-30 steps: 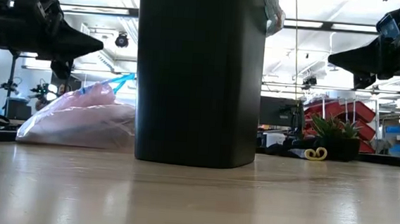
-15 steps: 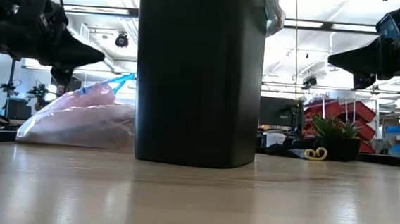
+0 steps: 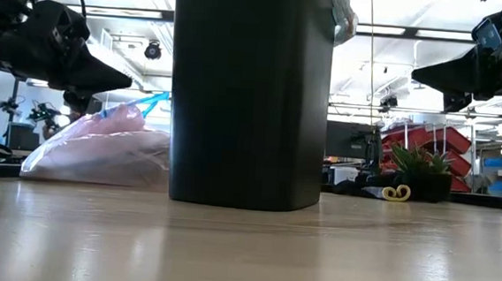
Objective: Place trash/remove bag and relplace
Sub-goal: Return to Home Position
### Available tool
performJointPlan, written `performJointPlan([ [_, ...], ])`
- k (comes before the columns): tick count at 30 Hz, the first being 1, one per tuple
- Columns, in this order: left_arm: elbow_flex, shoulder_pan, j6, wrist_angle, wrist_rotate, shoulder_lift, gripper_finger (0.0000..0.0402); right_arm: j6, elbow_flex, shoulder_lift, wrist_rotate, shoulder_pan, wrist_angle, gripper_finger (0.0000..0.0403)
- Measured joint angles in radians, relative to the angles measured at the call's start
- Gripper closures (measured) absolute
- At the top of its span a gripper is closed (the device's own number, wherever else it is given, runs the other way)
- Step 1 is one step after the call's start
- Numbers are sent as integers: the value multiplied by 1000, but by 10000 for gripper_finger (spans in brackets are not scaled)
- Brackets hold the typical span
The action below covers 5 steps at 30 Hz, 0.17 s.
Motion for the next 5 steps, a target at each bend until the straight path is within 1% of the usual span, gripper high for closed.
performJointPlan([
  [5, 0, 0, 0, 0, 0, 17, 397, 0, 0, 0, 0, 0, 0, 403],
])
